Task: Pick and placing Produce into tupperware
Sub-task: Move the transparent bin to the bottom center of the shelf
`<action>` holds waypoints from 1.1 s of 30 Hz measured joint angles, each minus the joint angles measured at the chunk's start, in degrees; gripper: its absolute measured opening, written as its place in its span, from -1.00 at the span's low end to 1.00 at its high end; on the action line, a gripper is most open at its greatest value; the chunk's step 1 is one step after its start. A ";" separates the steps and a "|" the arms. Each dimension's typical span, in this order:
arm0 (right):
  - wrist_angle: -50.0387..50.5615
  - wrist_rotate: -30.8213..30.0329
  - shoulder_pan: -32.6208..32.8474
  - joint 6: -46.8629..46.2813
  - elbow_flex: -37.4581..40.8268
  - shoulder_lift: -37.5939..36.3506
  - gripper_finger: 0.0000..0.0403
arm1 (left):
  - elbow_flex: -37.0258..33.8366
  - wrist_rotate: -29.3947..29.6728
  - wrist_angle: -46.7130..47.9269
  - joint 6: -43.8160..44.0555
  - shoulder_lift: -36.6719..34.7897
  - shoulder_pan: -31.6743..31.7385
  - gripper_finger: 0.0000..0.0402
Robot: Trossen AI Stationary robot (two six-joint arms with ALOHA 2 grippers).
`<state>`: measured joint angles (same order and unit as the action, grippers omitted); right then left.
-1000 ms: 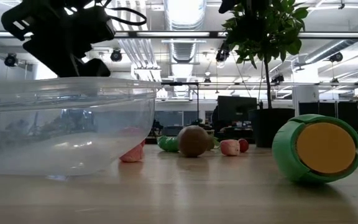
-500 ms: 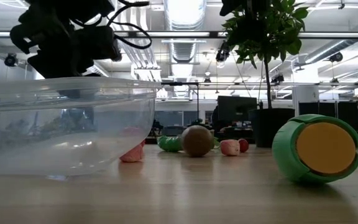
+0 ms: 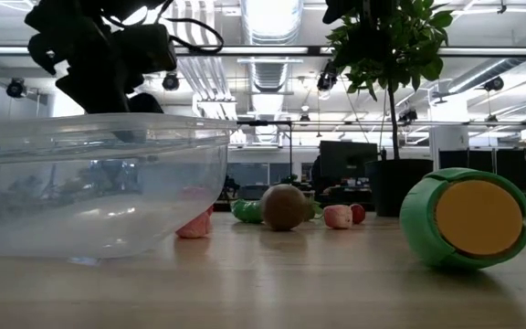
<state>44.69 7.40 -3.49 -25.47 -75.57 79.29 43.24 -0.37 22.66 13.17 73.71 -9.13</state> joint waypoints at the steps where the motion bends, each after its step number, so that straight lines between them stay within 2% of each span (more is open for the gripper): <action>1: -0.04 0.00 -0.02 0.00 0.00 0.00 0.71 | -0.03 -0.29 0.04 0.05 -0.22 0.00 0.46; 9: -0.27 -0.02 -0.02 0.00 0.00 0.00 0.71 | -0.65 -1.02 0.30 9.79 -0.22 0.02 0.42; 18: -0.38 -0.04 -0.02 0.01 0.00 0.01 0.71 | -1.16 0.14 0.86 3.87 1.04 -0.11 0.38; 33: -0.39 -0.04 -0.02 0.00 0.00 0.00 0.71 | -1.20 0.86 1.19 2.95 1.07 -0.27 -0.33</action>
<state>44.29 7.35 -3.51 -25.47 -75.57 79.29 42.05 0.50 23.85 16.12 74.78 -9.40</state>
